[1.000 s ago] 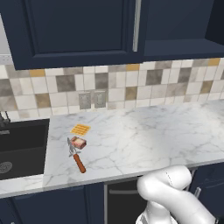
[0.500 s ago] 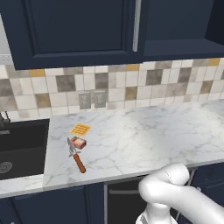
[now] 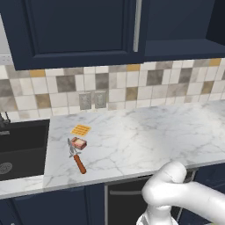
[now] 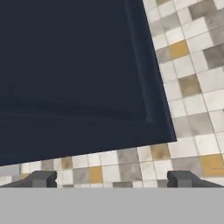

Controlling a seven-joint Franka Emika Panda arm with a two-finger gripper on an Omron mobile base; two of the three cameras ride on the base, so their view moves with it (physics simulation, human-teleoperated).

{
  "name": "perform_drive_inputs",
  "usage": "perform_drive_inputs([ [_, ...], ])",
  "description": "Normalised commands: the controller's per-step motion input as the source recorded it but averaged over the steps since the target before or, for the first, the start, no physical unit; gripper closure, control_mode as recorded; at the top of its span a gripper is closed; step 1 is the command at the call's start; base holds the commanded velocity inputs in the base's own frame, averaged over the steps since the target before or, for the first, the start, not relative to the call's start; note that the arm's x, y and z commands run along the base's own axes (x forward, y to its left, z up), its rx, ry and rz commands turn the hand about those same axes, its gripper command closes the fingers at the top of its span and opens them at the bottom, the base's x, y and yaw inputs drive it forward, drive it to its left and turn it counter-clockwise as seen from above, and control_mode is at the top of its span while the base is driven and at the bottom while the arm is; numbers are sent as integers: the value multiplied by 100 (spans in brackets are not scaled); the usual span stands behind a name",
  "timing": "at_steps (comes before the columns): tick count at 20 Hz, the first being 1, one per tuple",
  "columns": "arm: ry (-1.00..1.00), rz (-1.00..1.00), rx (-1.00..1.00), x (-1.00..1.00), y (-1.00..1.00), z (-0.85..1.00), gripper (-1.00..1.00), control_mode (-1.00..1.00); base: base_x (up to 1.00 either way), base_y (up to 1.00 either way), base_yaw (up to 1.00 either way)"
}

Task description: Open the cabinet. Pick the bar soap and place it next to the sink. Then close the cabinet.

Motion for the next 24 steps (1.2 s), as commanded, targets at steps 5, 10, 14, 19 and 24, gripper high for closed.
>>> perform_drive_inputs([
  [5, 0, 29, 4, 11, -3, 1, -100, -100, 0, 0, 0],
  [10, 0, 31, 7, 3, -2, 17, -100, -100, 0, 0, 0],
  [14, 0, 21, 0, -2, 16, 15, -100, -100, 0, 0, 0],
  [19, 0, 13, 0, -12, 58, 8, -100, -100, 0, 0, 0],
  [24, -4, 6, 1, -19, 52, 34, -100, -100, 0, 0, 0],
])
